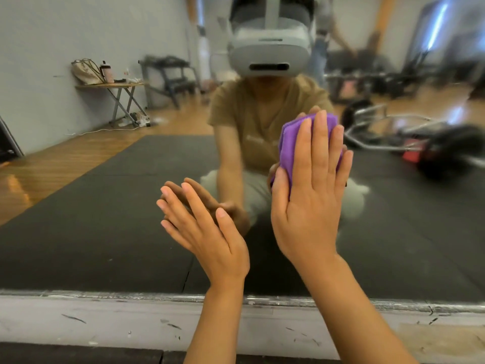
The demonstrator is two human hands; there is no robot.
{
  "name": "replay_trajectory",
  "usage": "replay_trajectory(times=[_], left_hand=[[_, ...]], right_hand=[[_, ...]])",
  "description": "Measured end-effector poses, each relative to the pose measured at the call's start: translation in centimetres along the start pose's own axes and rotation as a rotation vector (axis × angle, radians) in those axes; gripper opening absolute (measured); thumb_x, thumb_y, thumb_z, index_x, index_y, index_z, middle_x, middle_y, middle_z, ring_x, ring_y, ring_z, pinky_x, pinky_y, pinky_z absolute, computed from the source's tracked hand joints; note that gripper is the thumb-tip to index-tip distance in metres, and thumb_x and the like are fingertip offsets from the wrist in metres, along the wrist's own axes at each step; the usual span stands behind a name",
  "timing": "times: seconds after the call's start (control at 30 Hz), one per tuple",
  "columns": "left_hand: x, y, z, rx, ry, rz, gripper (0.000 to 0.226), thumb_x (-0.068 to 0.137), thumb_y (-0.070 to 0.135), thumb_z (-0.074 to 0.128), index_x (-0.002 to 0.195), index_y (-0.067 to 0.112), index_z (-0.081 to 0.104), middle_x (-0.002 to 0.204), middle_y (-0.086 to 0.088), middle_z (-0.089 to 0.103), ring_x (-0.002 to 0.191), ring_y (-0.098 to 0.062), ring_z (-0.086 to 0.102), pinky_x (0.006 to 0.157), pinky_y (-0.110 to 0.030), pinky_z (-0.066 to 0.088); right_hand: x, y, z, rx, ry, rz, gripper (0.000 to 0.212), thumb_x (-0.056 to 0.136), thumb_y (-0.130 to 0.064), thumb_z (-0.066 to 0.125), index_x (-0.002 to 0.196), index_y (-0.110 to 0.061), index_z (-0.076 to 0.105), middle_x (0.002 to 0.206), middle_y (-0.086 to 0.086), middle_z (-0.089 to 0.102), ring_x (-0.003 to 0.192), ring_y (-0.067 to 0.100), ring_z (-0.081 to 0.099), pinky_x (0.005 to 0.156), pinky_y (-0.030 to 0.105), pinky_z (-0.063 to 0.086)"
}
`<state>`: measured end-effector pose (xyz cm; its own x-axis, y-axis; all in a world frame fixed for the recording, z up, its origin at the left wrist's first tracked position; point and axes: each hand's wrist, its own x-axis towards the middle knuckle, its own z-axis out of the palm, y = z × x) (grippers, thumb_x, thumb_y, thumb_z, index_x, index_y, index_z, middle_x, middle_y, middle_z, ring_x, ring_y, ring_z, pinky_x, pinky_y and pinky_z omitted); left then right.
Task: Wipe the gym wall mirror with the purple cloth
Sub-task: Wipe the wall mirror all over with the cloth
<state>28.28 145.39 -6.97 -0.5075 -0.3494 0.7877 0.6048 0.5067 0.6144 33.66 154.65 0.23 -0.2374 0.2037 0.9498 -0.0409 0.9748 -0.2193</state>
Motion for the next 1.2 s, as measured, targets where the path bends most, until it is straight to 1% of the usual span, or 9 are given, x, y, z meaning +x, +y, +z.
replay_trajectory(times=[0.17, 0.3, 0.4, 0.53, 0.63, 0.77, 0.93, 1.07, 1.2], left_hand=[[0.1, 0.4, 0.3, -0.006, 0.039, -0.004, 0.059, 0.105, 0.027, 0.028, 0.158, 0.006, 0.016, 0.165, -0.024, 0.008, 0.154, -0.024, -0.005, 0.123, -0.050, -0.005], [0.1, 0.2, 0.2, -0.020, 0.018, -0.002, 0.059, 0.104, 0.028, 0.029, 0.158, 0.006, 0.017, 0.165, -0.024, 0.009, 0.155, -0.031, -0.002, 0.123, -0.049, -0.005], [0.2, 0.5, 0.2, -0.023, 0.026, -0.017, 0.059, 0.105, 0.028, 0.029, 0.158, 0.007, 0.016, 0.166, -0.022, 0.008, 0.155, -0.034, 0.000, 0.123, -0.050, -0.004], [0.1, 1.1, 0.2, -0.043, 0.026, -0.039, 0.060, 0.105, 0.026, 0.030, 0.160, 0.009, 0.012, 0.167, -0.019, 0.004, 0.155, -0.031, -0.005, 0.123, -0.051, -0.006], [-0.1, 1.4, 0.2, -0.057, 0.007, -0.043, 0.062, 0.104, 0.027, 0.032, 0.160, 0.008, 0.011, 0.167, -0.018, 0.002, 0.155, -0.032, -0.006, 0.124, -0.048, -0.007], [-0.2, 1.3, 0.3, -0.053, -0.010, -0.030, 0.064, 0.104, 0.030, 0.031, 0.159, 0.006, 0.010, 0.167, -0.019, 0.001, 0.155, -0.031, -0.008, 0.124, -0.043, -0.009], [-0.2, 1.4, 0.4, -0.031, 0.003, -0.026, 0.063, 0.106, 0.030, 0.029, 0.160, 0.008, 0.007, 0.167, -0.019, 0.000, 0.154, -0.029, -0.011, 0.124, -0.045, -0.009], [-0.2, 1.4, 0.6, -0.022, 0.014, -0.017, 0.063, 0.105, 0.027, 0.030, 0.159, 0.004, 0.008, 0.166, -0.022, 0.002, 0.154, -0.036, -0.007, 0.124, -0.042, -0.008], [-0.3, 2.0, 0.7, -0.033, 0.027, -0.040, 0.062, 0.105, 0.027, 0.028, 0.158, 0.000, 0.011, 0.166, -0.023, 0.005, 0.154, -0.037, -0.003, 0.124, -0.040, -0.006]], right_hand=[[-3.4, 0.4, 1.9, -0.006, 0.028, -0.067, 0.065, 0.102, -0.020, 0.044, 0.160, -0.014, 0.015, 0.168, -0.002, 0.003, 0.156, 0.020, 0.000, 0.125, 0.045, 0.003], [-13.2, 2.5, 3.6, -0.058, -0.110, -0.248, 0.065, 0.103, -0.024, 0.038, 0.162, -0.022, 0.010, 0.170, -0.005, 0.005, 0.156, 0.020, 0.009, 0.126, 0.042, 0.007], [-20.4, 6.2, 2.9, -0.145, -0.275, -0.235, 0.056, 0.109, -0.029, 0.020, 0.163, -0.019, 0.007, 0.170, -0.001, 0.002, 0.156, 0.022, 0.005, 0.127, 0.041, 0.003], [-23.4, 7.9, 2.0, -0.248, -0.421, -0.231, 0.055, 0.110, -0.031, 0.012, 0.162, -0.014, 0.003, 0.170, 0.004, -0.002, 0.156, 0.026, 0.000, 0.127, 0.043, -0.003], [-19.5, 5.6, 2.4, -0.159, -0.306, -0.149, 0.056, 0.110, -0.029, 0.017, 0.162, -0.013, 0.003, 0.170, 0.002, -0.002, 0.156, 0.025, 0.001, 0.127, 0.043, 0.000], [-8.6, 1.5, 1.7, -0.078, -0.095, -0.088, 0.069, 0.103, -0.021, 0.042, 0.161, -0.012, 0.006, 0.169, 0.003, -0.001, 0.156, 0.024, 0.002, 0.127, 0.044, 0.004], [1.0, 0.8, -0.8, -0.053, -0.007, -0.133, 0.059, 0.100, -0.012, 0.050, 0.155, -0.005, 0.030, 0.162, 0.005, 0.015, 0.153, 0.022, 0.011, 0.126, 0.047, 0.011], [-2.4, 1.7, 0.6, 0.018, 0.059, -0.105, 0.062, 0.099, -0.014, 0.047, 0.156, -0.008, 0.026, 0.165, 0.001, 0.017, 0.155, 0.023, 0.011, 0.126, 0.047, 0.010], [-14.3, 6.1, 2.0, -0.083, -0.088, -0.160, 0.058, 0.107, -0.026, 0.030, 0.162, -0.018, 0.012, 0.170, -0.003, 0.007, 0.156, 0.022, 0.010, 0.126, 0.043, 0.008]])
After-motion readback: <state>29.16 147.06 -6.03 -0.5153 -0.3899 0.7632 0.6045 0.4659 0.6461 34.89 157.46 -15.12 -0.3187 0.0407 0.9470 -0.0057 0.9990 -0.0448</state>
